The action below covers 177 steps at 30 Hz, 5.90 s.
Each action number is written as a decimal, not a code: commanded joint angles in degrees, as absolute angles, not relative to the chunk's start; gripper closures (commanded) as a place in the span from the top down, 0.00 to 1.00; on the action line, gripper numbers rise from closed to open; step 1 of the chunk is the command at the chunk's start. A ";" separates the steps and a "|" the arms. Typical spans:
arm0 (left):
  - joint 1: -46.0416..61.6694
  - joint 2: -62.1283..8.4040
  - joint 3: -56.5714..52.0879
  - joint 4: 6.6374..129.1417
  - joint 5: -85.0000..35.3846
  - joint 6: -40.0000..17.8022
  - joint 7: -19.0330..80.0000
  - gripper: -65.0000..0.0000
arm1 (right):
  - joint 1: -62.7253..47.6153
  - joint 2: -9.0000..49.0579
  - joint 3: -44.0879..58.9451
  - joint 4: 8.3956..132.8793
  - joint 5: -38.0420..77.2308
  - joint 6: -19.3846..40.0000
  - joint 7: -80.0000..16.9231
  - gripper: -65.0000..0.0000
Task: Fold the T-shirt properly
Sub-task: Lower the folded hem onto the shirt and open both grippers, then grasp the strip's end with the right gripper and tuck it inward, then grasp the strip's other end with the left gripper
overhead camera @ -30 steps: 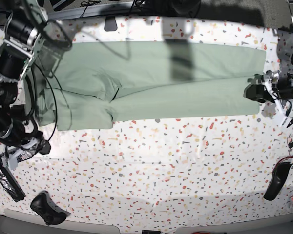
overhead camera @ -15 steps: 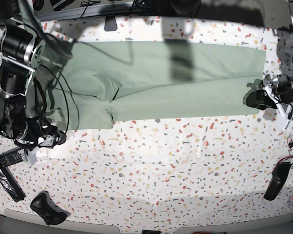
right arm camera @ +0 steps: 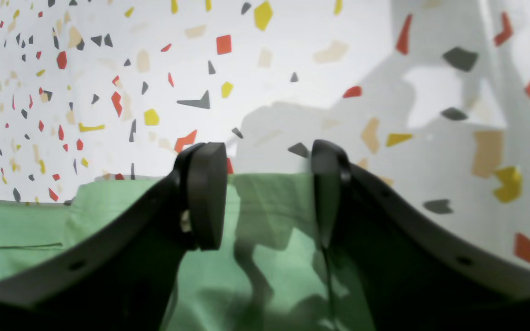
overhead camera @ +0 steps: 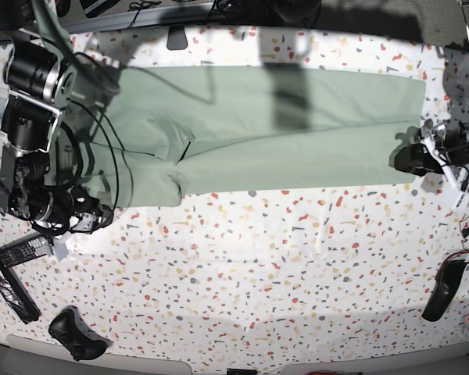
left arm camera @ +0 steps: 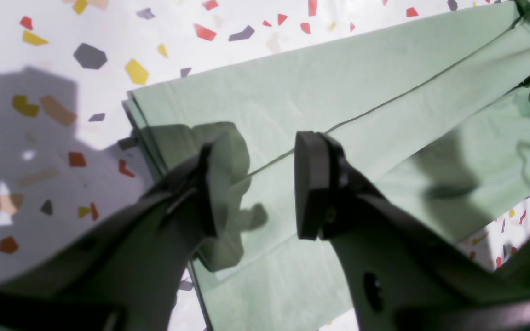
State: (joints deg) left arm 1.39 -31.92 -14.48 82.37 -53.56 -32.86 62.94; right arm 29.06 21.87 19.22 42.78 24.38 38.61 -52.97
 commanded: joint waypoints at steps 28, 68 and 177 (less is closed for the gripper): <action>0.49 -33.04 -14.96 83.33 -54.50 -33.06 61.84 0.32 | 28.25 23.44 19.35 43.46 21.65 39.27 -51.07 0.28; 0.51 -33.04 -14.96 83.33 -54.04 -33.08 61.21 0.32 | -6.07 26.20 22.33 95.53 67.92 40.00 -80.00 0.00; 5.04 -31.99 -21.39 64.51 -58.63 -36.51 62.70 0.67 | -13.19 24.38 36.40 94.39 85.00 40.00 -80.00 0.53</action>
State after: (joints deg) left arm 5.04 -31.38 -21.50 64.31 -59.81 -36.69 60.34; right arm -13.65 23.46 36.05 93.49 82.98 39.68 -80.68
